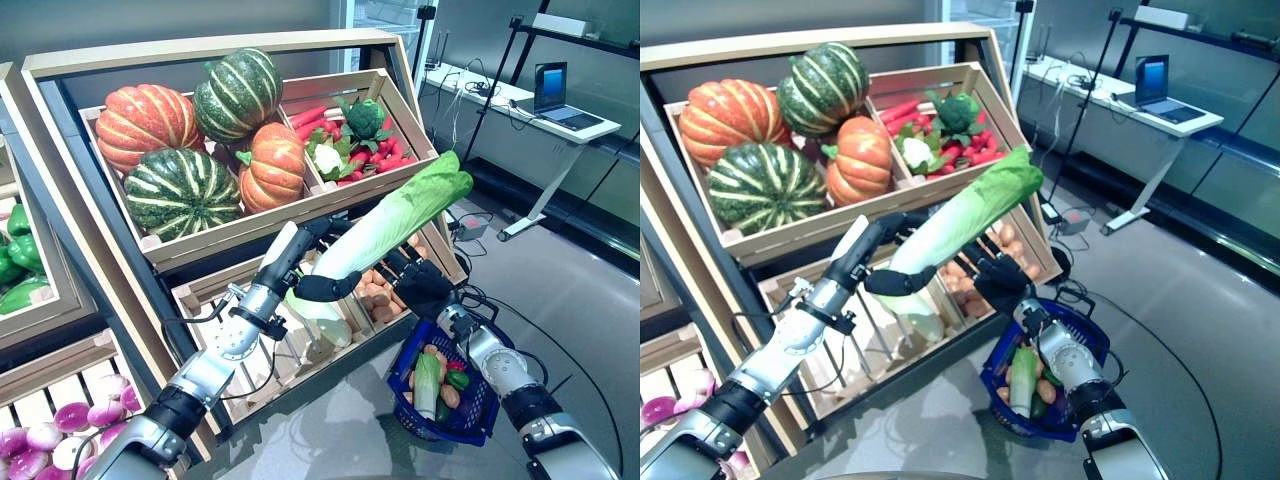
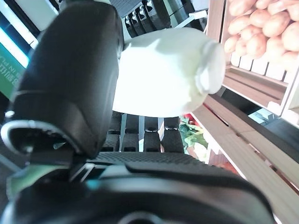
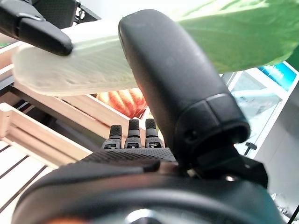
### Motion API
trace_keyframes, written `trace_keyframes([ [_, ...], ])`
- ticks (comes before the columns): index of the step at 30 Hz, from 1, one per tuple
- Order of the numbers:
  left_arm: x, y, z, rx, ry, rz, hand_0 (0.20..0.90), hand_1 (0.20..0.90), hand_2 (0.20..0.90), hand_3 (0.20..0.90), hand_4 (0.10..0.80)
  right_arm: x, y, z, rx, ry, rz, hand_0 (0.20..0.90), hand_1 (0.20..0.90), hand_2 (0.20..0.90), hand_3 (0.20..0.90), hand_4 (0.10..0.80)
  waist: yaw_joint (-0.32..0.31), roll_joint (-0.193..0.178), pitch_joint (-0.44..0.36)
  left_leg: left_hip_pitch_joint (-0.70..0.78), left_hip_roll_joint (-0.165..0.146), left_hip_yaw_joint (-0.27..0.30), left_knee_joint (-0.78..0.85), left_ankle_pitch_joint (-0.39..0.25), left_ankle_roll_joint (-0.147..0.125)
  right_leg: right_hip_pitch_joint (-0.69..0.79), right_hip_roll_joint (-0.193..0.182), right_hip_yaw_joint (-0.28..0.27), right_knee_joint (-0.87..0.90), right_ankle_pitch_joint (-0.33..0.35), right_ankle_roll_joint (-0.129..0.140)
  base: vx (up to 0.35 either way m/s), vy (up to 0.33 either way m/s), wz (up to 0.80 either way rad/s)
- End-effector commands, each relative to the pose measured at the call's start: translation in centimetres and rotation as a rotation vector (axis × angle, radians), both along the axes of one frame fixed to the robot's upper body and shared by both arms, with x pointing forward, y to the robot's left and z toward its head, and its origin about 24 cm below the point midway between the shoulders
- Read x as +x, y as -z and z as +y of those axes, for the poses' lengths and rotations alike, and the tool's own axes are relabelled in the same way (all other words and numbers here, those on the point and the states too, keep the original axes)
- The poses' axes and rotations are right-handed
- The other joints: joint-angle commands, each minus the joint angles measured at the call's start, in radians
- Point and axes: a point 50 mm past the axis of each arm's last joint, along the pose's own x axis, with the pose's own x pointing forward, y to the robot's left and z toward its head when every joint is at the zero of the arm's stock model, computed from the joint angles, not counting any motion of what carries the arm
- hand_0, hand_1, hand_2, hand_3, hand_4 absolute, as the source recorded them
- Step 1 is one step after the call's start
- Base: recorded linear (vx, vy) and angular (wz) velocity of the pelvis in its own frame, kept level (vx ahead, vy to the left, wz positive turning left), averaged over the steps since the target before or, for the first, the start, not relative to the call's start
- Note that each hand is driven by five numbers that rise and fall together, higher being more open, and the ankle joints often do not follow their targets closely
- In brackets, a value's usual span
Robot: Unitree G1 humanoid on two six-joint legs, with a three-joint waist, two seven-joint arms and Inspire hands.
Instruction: Put vegetables into the basket
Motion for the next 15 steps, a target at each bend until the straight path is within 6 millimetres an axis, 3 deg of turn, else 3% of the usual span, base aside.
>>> trace_keyframes([
  [1,0.5,-4.7,-3.5,-0.046,0.213,-0.203,0.3,0.3,0.3,0.3,0.4,4.8,-12.0,0.2,0.235,0.054,-0.477,0.9,0.9,0.9,0.9,0.8,0.018,0.0,-0.043,-0.011,-0.024,-0.033,0.008,-0.085,0.015,0.024,-0.009,0.007,0.016,-0.041,-0.028,0.0,0.0,0.0],
  [15,1.1,-1.9,-1.7,-0.038,0.113,-0.086,0.3,0.3,0.3,0.3,0.4,3.9,-15.2,0.1,0.28,-0.06,-0.659,0.9,0.9,0.9,0.9,0.8,0.012,-0.011,-0.042,-0.018,-0.023,-0.035,0.007,-0.081,0.014,0.019,-0.004,0.015,0.016,-0.042,-0.029,0.0,0.0,0.0],
])
